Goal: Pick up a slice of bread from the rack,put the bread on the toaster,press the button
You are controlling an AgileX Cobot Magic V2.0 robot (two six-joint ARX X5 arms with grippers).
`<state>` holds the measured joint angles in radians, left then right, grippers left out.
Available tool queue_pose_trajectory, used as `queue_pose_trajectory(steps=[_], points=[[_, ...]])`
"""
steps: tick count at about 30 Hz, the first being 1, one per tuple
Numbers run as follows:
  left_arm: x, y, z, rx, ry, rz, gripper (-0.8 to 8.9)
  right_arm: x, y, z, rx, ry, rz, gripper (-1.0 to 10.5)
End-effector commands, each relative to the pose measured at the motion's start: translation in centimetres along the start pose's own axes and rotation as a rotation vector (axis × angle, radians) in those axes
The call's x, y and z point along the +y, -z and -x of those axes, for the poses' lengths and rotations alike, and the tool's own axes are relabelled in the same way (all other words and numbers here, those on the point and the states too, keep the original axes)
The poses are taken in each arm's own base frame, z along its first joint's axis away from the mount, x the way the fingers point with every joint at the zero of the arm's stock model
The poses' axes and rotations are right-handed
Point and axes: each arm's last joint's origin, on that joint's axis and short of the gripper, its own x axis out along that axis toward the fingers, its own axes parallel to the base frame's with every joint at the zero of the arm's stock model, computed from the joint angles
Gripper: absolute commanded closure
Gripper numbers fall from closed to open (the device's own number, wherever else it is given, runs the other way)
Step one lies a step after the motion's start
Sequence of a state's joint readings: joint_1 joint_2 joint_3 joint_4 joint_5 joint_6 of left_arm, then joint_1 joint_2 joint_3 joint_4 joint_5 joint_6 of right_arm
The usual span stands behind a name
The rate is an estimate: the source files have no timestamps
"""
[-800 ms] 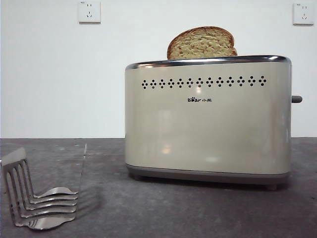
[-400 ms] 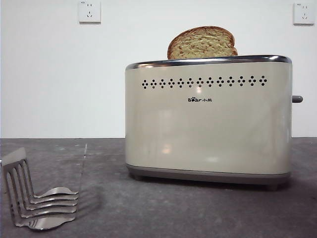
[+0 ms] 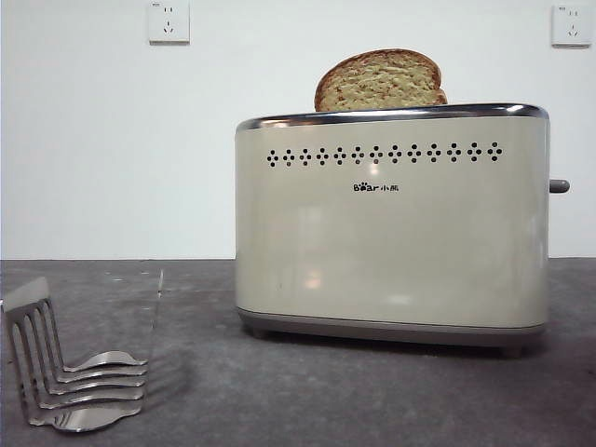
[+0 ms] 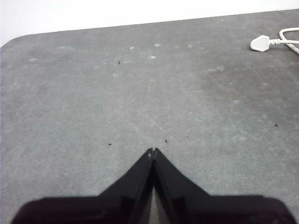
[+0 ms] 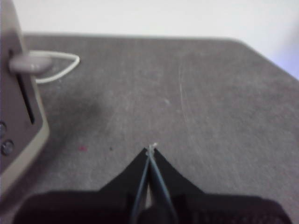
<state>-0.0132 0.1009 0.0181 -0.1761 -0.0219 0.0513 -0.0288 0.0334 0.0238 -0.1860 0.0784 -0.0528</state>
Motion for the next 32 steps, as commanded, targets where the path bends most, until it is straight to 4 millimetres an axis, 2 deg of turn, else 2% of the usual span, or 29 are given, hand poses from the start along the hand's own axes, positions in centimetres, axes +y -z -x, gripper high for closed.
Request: queue_pose_trajectory(steps=[1,32], points=[[0.01,0.2,-0.1,-0.003,0.0,0.007,8.17,0.02,0.16,0.03,-0.013,0.0,0.0,9.5],[0.01,0.22,-0.1,-0.001,0.0,0.007,8.17,0.01,0.11,0.06,-0.015,0.0,0.001,9.5]])
